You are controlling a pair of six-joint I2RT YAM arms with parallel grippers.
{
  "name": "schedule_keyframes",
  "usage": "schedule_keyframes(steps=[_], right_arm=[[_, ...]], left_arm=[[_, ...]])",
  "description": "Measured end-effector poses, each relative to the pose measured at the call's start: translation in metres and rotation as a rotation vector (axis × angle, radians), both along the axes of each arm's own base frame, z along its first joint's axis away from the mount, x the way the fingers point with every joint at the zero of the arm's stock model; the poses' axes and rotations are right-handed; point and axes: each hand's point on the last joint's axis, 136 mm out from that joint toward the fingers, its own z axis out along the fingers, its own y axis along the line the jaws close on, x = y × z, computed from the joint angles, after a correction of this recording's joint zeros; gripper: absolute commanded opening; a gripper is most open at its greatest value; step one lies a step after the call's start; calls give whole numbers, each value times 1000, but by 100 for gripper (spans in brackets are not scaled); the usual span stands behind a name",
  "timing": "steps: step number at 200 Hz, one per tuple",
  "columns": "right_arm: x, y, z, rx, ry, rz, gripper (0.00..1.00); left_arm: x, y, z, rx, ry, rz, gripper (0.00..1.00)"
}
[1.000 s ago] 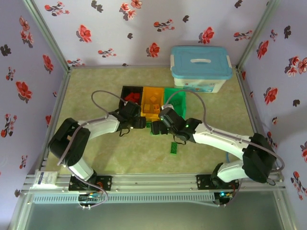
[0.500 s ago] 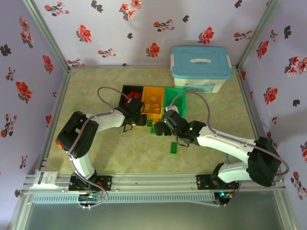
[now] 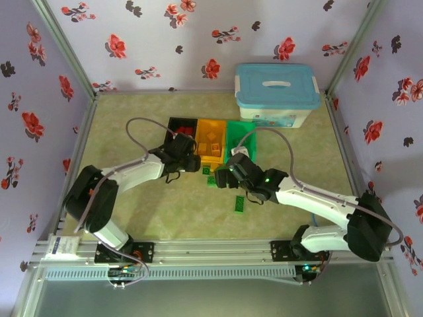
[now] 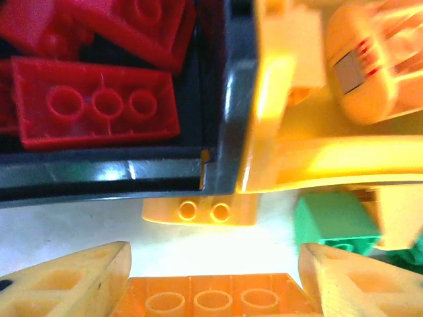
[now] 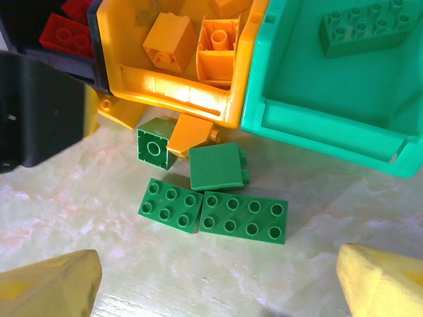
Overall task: Sort the legos into containers by color
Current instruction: Pick up the lego from the center of the table, then place the lego in the container.
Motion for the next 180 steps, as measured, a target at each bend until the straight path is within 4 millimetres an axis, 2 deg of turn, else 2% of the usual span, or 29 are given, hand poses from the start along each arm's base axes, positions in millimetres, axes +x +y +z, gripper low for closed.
schedule_keyframes(steps=[18, 50, 79, 115, 122, 131, 138, 159, 180], right_arm=[[0, -1, 3, 10, -5, -7, 92], [-1, -2, 4, 18, -7, -11, 92], [-1, -3, 7, 24, -12, -12, 92], [-1, -7, 16, 41, -38, -22, 92], [-1, -9, 18, 44, -44, -26, 92], [-1, -11, 19, 45, -48, -30, 92], [-1, -13, 20, 46, -52, -33, 92], [-3, -17, 19, 46, -54, -37, 92], [-4, -22, 14, 39, -50, -45, 92]], left_arm=[[1, -1, 23, -34, -43, -1, 48], [11, -9, 49, -48, -83, -15, 48], [34, -28, 72, -62, -126, -36, 48], [62, -53, 69, -44, -118, -65, 52], [66, -57, 65, -38, -110, -71, 59], [72, -62, 61, -28, -101, -77, 75], [75, -65, 58, -16, -94, -85, 80], [84, -71, 54, 0, -82, -92, 83], [82, -71, 53, 4, -76, -94, 83]])
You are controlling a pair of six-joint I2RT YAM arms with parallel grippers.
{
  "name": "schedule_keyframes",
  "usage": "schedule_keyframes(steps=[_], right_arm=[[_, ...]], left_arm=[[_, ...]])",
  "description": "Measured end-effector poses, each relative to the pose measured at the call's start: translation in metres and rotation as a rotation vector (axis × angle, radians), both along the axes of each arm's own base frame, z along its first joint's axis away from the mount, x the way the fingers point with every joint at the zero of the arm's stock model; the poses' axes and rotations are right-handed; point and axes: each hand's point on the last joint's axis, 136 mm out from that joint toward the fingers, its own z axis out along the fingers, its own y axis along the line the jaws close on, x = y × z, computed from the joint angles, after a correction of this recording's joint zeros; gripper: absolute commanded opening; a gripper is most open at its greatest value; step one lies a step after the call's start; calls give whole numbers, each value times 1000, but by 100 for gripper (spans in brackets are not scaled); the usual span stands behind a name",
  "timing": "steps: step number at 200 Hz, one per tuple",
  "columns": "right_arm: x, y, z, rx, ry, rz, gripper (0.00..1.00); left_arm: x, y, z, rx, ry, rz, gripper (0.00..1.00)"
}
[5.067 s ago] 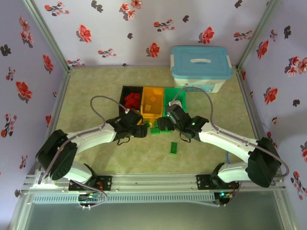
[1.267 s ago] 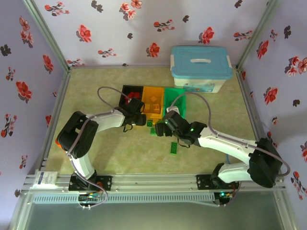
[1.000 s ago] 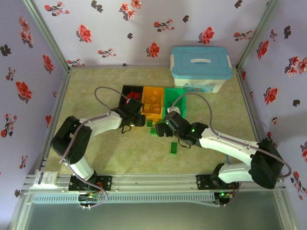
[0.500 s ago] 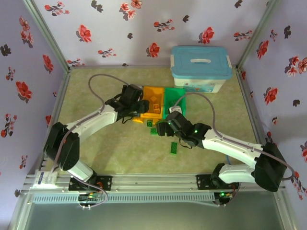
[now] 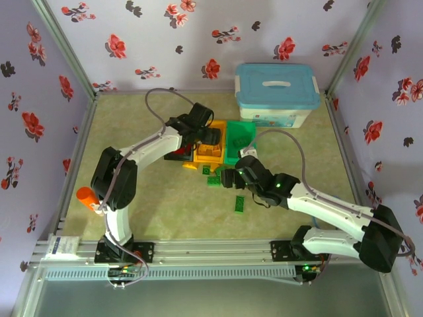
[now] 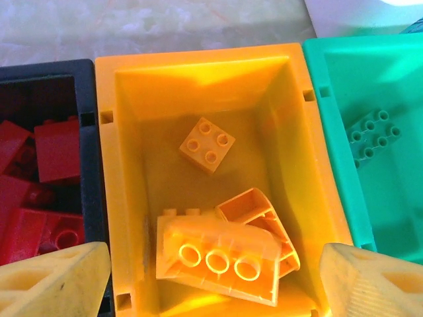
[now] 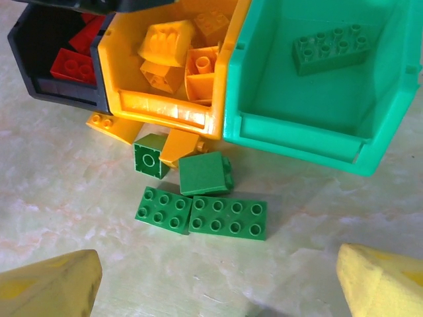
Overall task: Sort the legos into containers by color
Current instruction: Place the lego in the container, then move the container to the center of the table.
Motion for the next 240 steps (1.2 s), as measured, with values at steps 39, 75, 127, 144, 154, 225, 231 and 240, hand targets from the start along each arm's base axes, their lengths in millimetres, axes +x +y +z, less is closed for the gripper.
schedule_keyframes(steps=[39, 75, 127, 144, 154, 225, 231, 240], right_arm=[[-1, -9, -13, -19, 22, -23, 92], [7, -19, -18, -26, 31, -80, 92], [12, -34, -16, -30, 29, -148, 93], [10, -38, -8, -14, 13, -157, 92], [10, -40, -3, 0, 2, -165, 92], [9, -46, -1, 16, -2, -187, 92], [9, -46, -1, 16, -2, -187, 92], [9, -46, 0, 17, -2, -187, 91]], left_arm=[[-24, 12, -13, 13, 29, -3, 81], [-44, 17, -21, -6, 42, -16, 81], [-25, 19, -23, 19, 24, 20, 74], [-14, 24, -25, 44, 17, 45, 72], [-7, 26, -26, 60, 16, 51, 70], [15, 38, -45, 166, 40, 82, 40], [15, 40, -48, 172, 45, 84, 35], [16, 44, -51, 178, 54, 92, 31]])
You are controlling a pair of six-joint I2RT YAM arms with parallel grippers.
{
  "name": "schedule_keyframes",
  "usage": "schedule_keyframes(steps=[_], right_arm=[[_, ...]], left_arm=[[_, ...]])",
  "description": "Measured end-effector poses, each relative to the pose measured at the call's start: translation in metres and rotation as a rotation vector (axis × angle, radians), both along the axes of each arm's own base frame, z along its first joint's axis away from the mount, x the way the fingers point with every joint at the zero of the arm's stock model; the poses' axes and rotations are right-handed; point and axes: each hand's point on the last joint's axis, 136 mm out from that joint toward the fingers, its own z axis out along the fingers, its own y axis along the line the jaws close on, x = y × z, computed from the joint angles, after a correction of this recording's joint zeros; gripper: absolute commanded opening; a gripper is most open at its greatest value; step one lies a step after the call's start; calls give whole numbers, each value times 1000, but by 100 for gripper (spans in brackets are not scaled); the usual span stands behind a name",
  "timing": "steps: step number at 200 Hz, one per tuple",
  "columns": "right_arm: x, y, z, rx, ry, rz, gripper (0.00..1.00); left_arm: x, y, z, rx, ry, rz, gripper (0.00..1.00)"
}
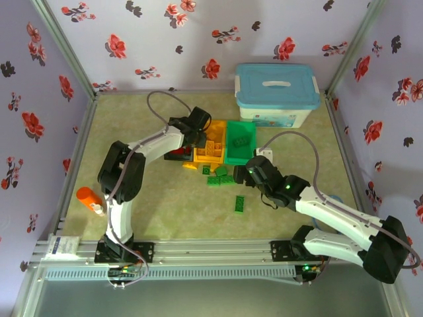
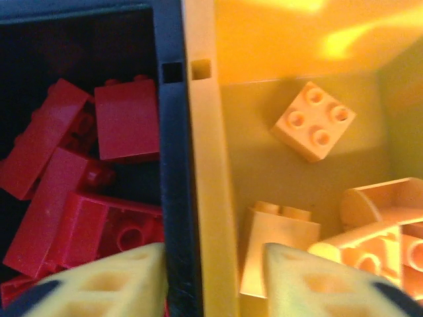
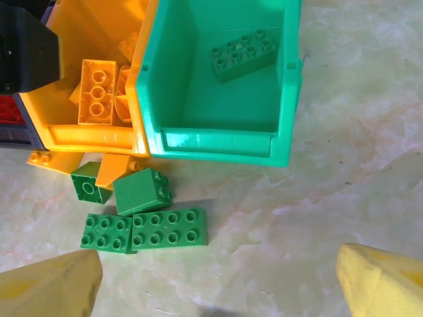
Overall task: Sort the legos into containers by color
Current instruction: Move the container to the center of the table.
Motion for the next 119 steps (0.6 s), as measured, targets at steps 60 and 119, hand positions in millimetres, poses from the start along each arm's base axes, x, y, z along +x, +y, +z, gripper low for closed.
schedule_keyframes(steps=[60, 119], right_arm=[[-1, -2, 1, 5, -4, -2, 91], [-2, -3, 0, 3, 0, -3, 90]], left_arm=[[13, 16, -2, -21, 5, 46, 23], [22, 38, -4, -61, -19, 104, 37]])
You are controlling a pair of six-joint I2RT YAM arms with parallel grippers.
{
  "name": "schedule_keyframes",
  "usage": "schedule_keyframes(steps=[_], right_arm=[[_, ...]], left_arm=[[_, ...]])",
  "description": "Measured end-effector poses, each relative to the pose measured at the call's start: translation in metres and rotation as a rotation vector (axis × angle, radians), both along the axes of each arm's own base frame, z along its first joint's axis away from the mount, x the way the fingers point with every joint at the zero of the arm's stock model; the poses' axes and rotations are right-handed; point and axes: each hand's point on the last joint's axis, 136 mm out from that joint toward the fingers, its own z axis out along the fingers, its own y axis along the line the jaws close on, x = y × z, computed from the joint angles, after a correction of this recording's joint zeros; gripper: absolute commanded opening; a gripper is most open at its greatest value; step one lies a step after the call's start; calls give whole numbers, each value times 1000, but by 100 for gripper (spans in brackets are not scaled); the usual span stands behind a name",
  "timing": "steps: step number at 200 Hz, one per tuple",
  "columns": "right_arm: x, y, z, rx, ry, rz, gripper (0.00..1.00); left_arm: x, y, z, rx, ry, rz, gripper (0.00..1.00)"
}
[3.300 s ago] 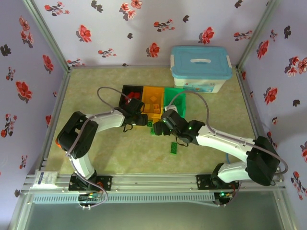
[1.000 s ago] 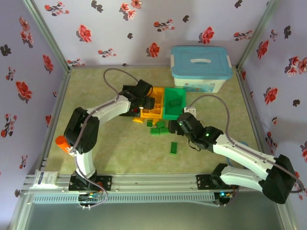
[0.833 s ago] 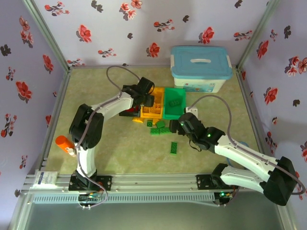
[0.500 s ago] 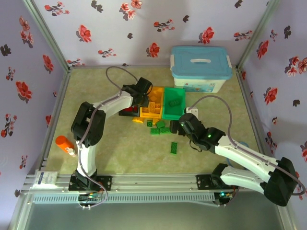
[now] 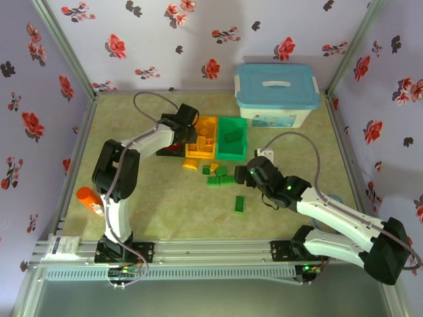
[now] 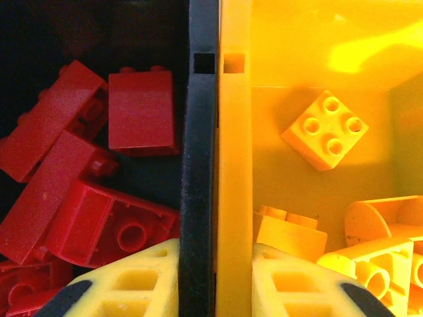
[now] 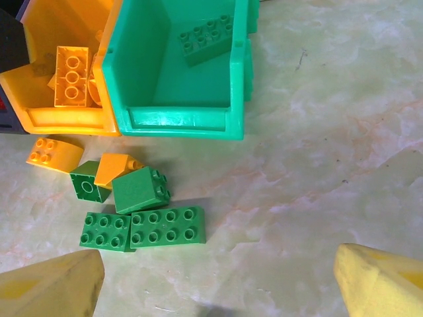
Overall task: Sort the legos into containers by color
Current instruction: Move the container to the center of the table, then pick up the lego from the center of the table.
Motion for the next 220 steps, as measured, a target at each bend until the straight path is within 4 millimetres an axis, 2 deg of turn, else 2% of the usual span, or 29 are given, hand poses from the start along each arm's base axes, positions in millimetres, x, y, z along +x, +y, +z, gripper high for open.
schedule_keyframes(steps=[28, 42, 59, 79, 96, 111, 126, 162, 220], right_arm=[[-1, 0, -2, 4, 5, -6, 90], [-1, -1, -3, 4, 7, -8, 90], [-1, -1, -3, 3, 9, -9, 90], [-1, -1, -3, 3, 9, -9, 90], [-1, -1, -4, 3, 9, -9, 90], [-1, -1, -4, 3, 10, -9, 90], [-1, 0, -5, 1, 15, -6, 90], [0, 2, -7, 2, 18, -3, 90], [0, 3, -6, 10, 14, -1, 90]], left_arm=[[-9, 13, -17, 9, 39, 32, 72], [-15, 20, -22, 11, 55, 47, 80], [-23, 23, -12, -3, 44, 55, 81], [-37, 23, 9, -27, 10, 47, 82], [-54, 15, 23, -50, -17, 20, 82], [-71, 6, 27, -64, -23, -7, 82], [-87, -1, 22, -67, -11, -32, 82], [-118, -8, -8, -47, 54, -52, 82], [-117, -9, -40, -20, 103, -32, 83]])
